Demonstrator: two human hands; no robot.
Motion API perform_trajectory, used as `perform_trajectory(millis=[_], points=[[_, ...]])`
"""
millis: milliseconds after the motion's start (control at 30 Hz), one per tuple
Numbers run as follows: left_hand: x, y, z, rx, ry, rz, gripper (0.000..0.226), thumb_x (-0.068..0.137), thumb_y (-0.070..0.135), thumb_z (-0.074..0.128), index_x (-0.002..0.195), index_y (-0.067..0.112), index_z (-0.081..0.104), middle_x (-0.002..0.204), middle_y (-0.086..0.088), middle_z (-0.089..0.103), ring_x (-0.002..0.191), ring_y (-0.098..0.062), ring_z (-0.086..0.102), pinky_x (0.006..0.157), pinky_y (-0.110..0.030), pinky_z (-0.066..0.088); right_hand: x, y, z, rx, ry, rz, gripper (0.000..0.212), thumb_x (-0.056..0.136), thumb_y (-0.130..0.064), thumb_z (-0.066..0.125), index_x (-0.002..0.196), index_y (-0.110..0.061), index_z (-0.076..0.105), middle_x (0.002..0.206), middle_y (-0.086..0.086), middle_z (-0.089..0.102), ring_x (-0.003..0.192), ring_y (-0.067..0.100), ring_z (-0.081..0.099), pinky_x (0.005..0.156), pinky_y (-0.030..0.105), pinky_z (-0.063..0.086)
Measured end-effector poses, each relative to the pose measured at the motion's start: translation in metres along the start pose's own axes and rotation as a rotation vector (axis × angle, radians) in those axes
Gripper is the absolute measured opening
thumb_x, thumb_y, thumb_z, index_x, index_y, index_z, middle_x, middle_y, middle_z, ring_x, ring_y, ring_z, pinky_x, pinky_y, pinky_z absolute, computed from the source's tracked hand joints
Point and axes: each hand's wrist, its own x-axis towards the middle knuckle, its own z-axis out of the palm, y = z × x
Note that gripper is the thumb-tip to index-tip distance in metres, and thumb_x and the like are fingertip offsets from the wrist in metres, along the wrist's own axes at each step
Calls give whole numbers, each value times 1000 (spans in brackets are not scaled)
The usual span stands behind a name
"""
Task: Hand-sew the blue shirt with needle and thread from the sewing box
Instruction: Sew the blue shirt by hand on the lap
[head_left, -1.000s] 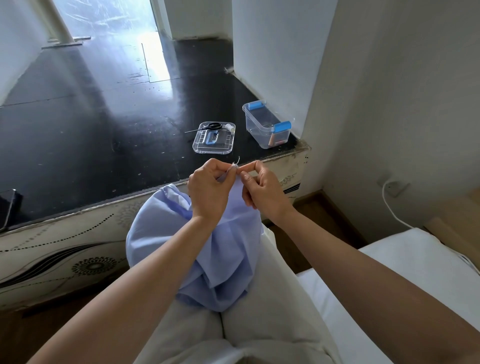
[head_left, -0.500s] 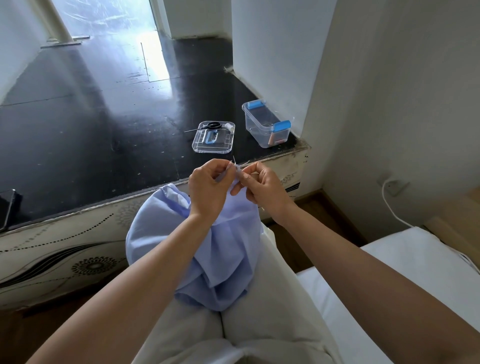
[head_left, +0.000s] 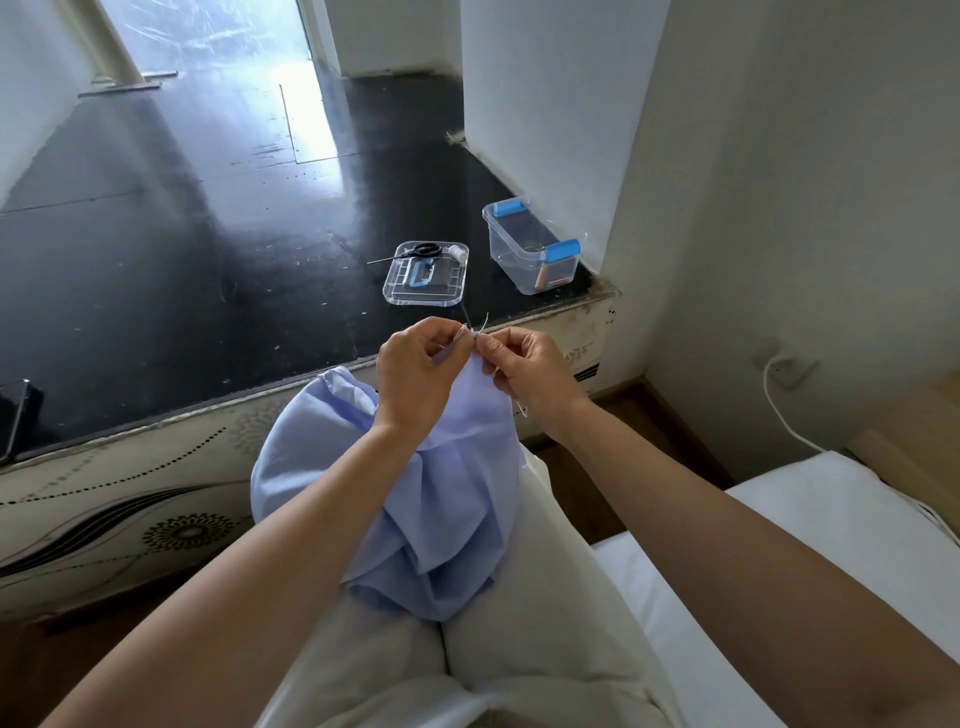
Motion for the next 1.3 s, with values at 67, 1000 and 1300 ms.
perform_trajectory(millis=[67, 1000, 1300], points=[[1, -6, -3, -5, -25, -8, 14, 88, 26, 68, 90, 13, 74, 79, 4, 70, 67, -8, 62, 72, -25, 54, 1, -2, -2, 7, 60, 31, 24, 97, -30, 57, 98, -7, 65, 80, -2, 65, 70, 6, 58, 58, 11, 46], [1, -9, -5, -54, -159, 56, 6, 94, 11, 61, 92, 13, 66, 78, 18, 60, 74, 7, 58, 68, -10, 48, 6, -22, -48, -125, -238, 258, 45, 89, -50, 62, 57, -19, 52, 50, -1, 40, 43, 10, 29, 42, 19, 29], [1, -8, -4, -57, -120, 10, 7, 93, 11, 62, 90, 16, 66, 78, 18, 61, 73, 7, 57, 66, -10, 45, 21, -2, -63, 162, 748, 174, 33, 86, -8, 69, 112, -15, 50, 88, -4, 53, 66, 3, 51, 56, 11, 41]])
